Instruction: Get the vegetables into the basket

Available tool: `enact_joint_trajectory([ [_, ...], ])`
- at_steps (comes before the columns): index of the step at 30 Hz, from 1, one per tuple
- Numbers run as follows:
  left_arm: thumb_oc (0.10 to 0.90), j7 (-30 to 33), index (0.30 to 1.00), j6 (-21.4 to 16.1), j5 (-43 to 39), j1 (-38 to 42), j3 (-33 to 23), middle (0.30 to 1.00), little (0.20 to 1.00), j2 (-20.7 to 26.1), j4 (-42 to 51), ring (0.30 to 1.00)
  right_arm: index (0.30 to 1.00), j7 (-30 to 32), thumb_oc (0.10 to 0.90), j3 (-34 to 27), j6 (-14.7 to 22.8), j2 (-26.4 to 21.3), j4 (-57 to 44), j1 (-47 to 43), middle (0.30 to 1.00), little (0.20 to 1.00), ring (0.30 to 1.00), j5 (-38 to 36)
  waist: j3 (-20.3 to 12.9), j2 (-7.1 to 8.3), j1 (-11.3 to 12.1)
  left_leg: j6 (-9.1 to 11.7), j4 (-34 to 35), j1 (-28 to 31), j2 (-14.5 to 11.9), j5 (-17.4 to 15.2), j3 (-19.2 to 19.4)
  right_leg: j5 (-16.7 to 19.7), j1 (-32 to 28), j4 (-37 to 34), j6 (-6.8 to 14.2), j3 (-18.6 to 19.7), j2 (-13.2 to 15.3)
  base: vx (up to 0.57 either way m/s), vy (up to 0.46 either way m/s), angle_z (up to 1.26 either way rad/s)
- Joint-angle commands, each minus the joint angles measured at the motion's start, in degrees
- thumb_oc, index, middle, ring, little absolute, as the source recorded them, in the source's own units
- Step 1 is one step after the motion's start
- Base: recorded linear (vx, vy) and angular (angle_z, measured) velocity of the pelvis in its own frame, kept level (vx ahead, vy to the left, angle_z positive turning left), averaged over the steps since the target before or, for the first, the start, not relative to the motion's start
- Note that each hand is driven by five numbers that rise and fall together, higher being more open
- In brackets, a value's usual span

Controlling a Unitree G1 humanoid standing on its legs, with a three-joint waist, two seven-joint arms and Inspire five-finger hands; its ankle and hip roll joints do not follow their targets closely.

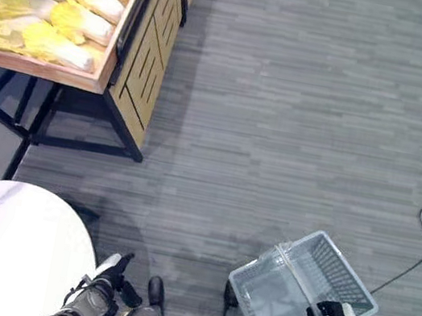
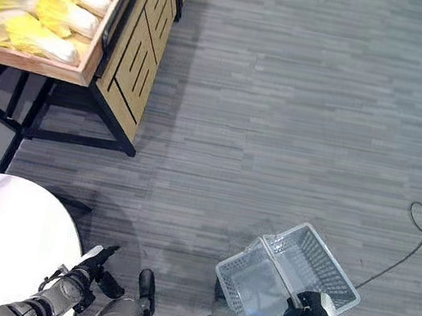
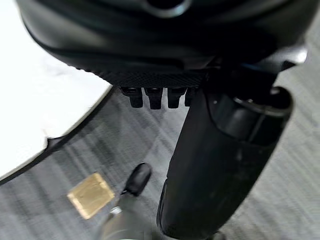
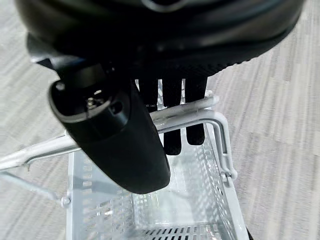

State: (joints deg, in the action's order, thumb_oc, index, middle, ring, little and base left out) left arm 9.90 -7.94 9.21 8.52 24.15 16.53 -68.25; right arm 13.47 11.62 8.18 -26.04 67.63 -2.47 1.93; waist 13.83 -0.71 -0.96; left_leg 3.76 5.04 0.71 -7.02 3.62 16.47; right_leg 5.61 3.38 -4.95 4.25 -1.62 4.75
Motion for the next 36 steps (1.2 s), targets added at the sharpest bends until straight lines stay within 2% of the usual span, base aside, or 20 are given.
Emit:
enact_joint_trajectory([
  [1,0.900,0.57,1.000,-1.53,0.40,2.34,0.10,1.000,1.000,0.40,-1.63,1.000,0.300,0.48,0.400,0.00,1.41,-1.96,0.47,0.94,0.300,0.300,0.300,-0.39,-3.69,2.06,0.94,3.02,-0.04,0.67,-1.30,1.01,-2.39,0.55,0.09,2.49,4.58,-1.66,1.91,0.09,-0.036,0.00],
  [5,0.900,0.55,1.000,-1.60,-0.01,2.47,0.12,1.000,1.000,0.58,-1.00,1.000,0.300,0.02,0.400,0.00,1.54,-1.81,0.42,1.49,0.300,0.300,0.300,-0.50,-3.97,1.86,1.01,3.15,-0.04,2.10,-1.70,0.95,-2.39,-0.63,-0.83,3.44,4.17,-1.80,1.49,0.06,-0.042,0.02],
  [13,0.900,-0.23,1.000,-0.03,2.29,0.77,-1.20,1.000,1.000,0.71,-4.74,1.000,0.300,-0.75,0.400,-0.13,1.96,-4.00,-6.66,3.44,0.300,0.300,0.300,1.06,-3.16,1.15,0.99,4.10,-0.77,3.16,-4.28,2.18,-2.44,-5.58,1.43,11.76,2.28,-1.31,-1.46,0.06,-0.115,-0.01],
  [15,0.900,0.05,1.000,0.40,2.91,0.00,-2.62,1.000,1.000,1.35,-5.53,1.000,0.300,-1.02,0.400,0.00,2.73,-6.31,-13.48,5.29,0.300,0.300,0.300,3.15,-2.35,1.41,1.30,4.73,-6.34,0.77,-5.53,2.76,-3.51,-6.90,1.86,13.33,0.82,-1.67,-2.68,0.07,-0.238,-0.04],
  [20,0.900,-0.31,1.000,0.55,3.61,-0.46,-2.56,1.000,1.000,0.85,-5.67,1.000,0.300,-1.06,0.400,-1.59,3.13,-8.33,-18.85,7.84,0.300,0.300,0.300,3.92,-1.07,1.89,1.17,5.31,-14.54,-3.80,-5.62,4.17,-5.80,-7.43,0.46,12.89,-0.43,-2.99,-2.46,0.05,-0.142,0.27],
  [23,0.900,-0.37,1.000,0.67,4.02,-0.54,-1.62,1.000,1.000,0.35,-5.84,1.000,0.300,-0.69,0.400,-1.50,3.13,-9.05,-19.36,7.31,0.300,0.300,0.300,4.05,-0.59,2.01,1.85,4.67,-14.90,-7.12,-3.10,4.35,-10.51,-7.75,-0.47,12.45,-0.11,-2.77,-1.95,0.06,-0.039,0.25],
  [25,0.900,-0.28,1.000,0.61,4.10,-0.73,-1.37,1.000,1.000,0.28,-5.87,1.000,0.300,-0.54,0.400,-1.25,3.16,-9.20,-19.47,6.95,0.300,0.300,0.300,4.10,-0.91,2.01,2.22,3.76,-11.92,-8.61,-2.49,3.06,-11.31,-8.24,-0.93,12.26,0.11,-2.41,-1.58,0.12,0.024,0.16],
  [26,0.900,-0.18,1.000,0.60,4.13,-0.91,-1.37,1.000,1.000,0.23,-5.92,1.000,0.300,-0.47,0.400,-1.11,3.16,-9.34,-19.76,6.88,0.300,0.300,0.300,4.39,-1.13,2.01,2.42,3.60,-10.44,-9.35,-2.69,3.37,-11.26,-8.67,-1.22,12.33,0.26,-2.29,-1.49,0.21,0.095,0.13],
  [27,0.900,0.08,1.000,0.71,4.35,-1.01,-1.28,1.000,1.000,0.15,-6.11,1.000,0.300,-0.20,0.400,-0.92,3.14,-9.47,-20.32,7.04,0.300,0.300,0.300,5.02,-1.35,1.82,2.76,3.62,-8.18,-10.51,-3.41,5.16,-10.54,-9.65,-1.88,12.72,0.23,-2.24,-1.53,0.17,0.082,0.06],
  [29,0.900,0.06,1.000,0.70,4.52,-1.07,-1.17,1.000,1.000,0.16,-5.90,1.000,0.300,-0.19,0.400,-0.73,3.09,-9.62,-21.34,7.10,0.300,0.300,0.300,5.48,-1.40,1.94,3.13,3.63,-7.25,-11.11,-3.46,5.93,-10.71,-10.11,-2.39,12.72,0.42,-1.82,-1.52,0.19,0.109,0.04],
  [30,0.900,-0.07,1.000,0.66,4.72,-1.21,-0.98,1.000,1.000,0.28,-5.51,1.000,0.300,-0.25,0.400,-0.55,2.96,-9.57,-21.85,7.18,0.300,0.300,0.300,5.77,-1.51,2.08,3.75,3.47,-6.83,-11.72,-2.66,6.26,-11.35,-10.77,-3.63,12.70,0.65,-0.73,-1.33,0.25,0.171,-0.16],
  [33,0.900,-0.38,1.000,0.72,5.11,-1.95,-1.45,1.000,1.000,0.46,-6.04,1.000,0.300,-0.71,0.400,-0.64,2.59,-8.24,-20.76,7.54,0.300,0.300,0.300,6.02,-2.91,2.61,3.85,2.25,-5.23,-9.20,-0.94,4.71,-9.29,-10.76,-5.59,12.04,2.00,0.82,0.43,0.29,0.286,-0.73],
  [36,0.900,-0.12,1.000,0.36,5.27,-1.85,-1.41,1.000,1.000,0.89,-6.13,1.000,0.300,-0.72,0.400,-0.47,2.31,-7.07,-18.63,6.17,0.300,0.300,0.300,6.13,-3.46,3.80,4.13,0.43,-5.10,-7.75,1.26,2.56,-6.27,-6.98,-4.68,11.64,4.44,3.05,3.27,0.17,0.298,-0.56],
])
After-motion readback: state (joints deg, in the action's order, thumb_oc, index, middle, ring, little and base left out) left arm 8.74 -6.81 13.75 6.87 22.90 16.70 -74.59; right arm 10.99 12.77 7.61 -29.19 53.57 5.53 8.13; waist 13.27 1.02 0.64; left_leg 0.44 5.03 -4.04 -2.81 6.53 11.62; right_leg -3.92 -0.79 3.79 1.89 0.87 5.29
